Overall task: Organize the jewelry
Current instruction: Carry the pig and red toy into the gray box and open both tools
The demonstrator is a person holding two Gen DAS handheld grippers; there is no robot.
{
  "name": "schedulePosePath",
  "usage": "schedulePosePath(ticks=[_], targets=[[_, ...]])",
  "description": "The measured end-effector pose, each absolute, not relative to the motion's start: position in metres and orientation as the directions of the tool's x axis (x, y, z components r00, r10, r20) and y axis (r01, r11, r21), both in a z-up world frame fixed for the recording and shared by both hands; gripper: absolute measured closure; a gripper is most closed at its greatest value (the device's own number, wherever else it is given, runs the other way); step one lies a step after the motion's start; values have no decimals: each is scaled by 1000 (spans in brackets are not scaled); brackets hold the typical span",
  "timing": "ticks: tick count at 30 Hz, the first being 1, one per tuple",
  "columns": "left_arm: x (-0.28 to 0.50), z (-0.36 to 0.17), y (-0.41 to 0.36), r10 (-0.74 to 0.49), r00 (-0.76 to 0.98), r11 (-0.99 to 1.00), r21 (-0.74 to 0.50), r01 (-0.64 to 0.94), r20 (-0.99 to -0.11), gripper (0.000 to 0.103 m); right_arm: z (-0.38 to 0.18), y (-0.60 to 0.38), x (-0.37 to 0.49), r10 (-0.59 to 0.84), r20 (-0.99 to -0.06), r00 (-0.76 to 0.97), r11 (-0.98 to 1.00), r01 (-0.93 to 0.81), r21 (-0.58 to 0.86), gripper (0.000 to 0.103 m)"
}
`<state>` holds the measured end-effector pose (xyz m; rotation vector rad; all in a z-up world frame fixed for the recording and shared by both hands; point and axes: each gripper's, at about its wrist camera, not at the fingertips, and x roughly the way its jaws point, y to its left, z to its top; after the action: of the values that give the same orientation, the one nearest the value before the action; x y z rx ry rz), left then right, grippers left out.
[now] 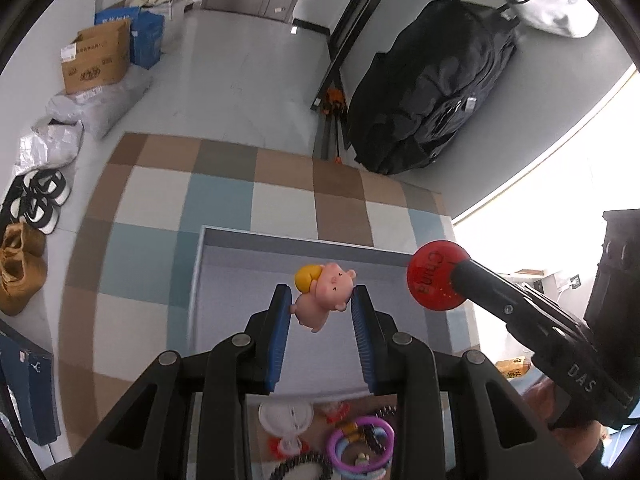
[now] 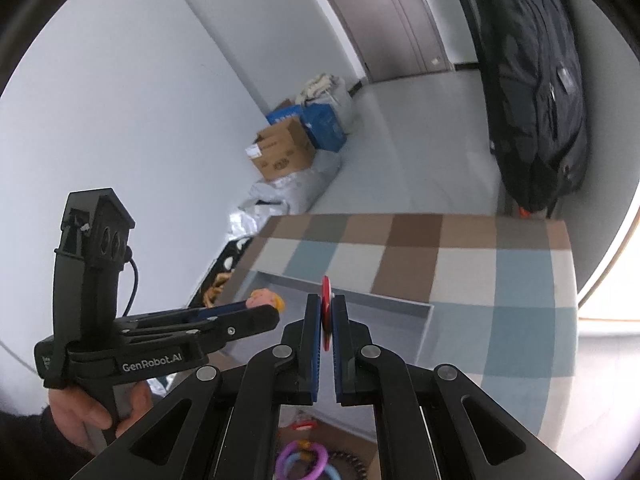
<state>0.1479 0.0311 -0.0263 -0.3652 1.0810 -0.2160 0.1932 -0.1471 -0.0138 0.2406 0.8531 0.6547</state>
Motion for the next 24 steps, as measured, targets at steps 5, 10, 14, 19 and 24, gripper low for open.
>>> schedulePosePath(ticks=[5,10,14,19,24], targets=[[155,-39,28,-347,419,920,-392,-23,-839,78,-24,-148,204,628,-637,448,777,-413,476,99],[151,-36,28,-347,422,923,-386,-8,-838,78,-29,-140,208,628,-656,419,774,-424,470,99],[155,-33,27,-338,424,927,-375,-5,-840,77,-33,-137,208,629,-660,410,773,-421,475,99],[160,-36,29,-375,404,908,-418,-22,-835,61,-29,-138,206,625,-660,417,777,-418,471,95],[153,-23,33,-383,460,901,-435,-8,-801,37,-9,-150,196,620,-604,500,783,-431,448,51]])
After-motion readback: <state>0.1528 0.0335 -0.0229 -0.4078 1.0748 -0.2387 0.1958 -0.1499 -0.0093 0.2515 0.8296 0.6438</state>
